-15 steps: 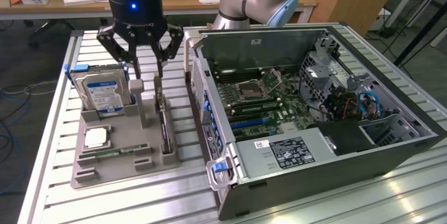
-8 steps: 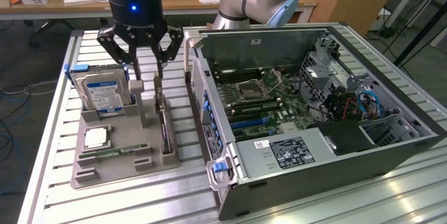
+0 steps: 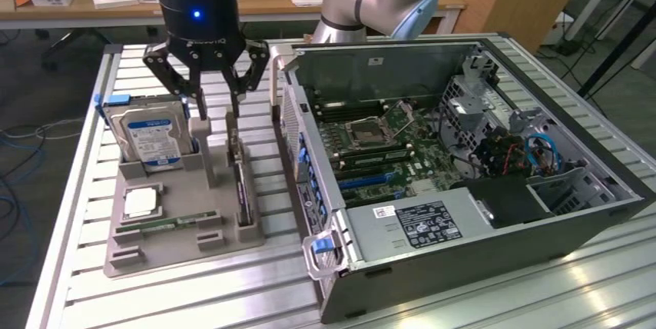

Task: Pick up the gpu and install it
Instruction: 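Pick up the gpu and move the gpu toward the slot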

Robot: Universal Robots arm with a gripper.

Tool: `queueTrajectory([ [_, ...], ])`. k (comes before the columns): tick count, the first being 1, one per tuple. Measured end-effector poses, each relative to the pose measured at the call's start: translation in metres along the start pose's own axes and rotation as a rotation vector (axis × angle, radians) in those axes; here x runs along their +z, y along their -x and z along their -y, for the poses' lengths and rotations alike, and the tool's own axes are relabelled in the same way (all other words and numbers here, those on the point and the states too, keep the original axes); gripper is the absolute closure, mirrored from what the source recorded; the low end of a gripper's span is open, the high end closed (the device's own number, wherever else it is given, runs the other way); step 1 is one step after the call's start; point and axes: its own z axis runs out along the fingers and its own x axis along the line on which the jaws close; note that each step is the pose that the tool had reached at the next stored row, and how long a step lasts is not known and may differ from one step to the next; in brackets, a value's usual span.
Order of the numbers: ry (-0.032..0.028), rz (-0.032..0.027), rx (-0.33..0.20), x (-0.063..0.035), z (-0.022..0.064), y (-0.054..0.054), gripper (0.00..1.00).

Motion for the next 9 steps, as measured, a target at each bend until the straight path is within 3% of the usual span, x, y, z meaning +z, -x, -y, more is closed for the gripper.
queueTrajectory([
  [9,-0.0056,0.0003,0.000,0.0026,0.0001,-0.0003,0.53],
])
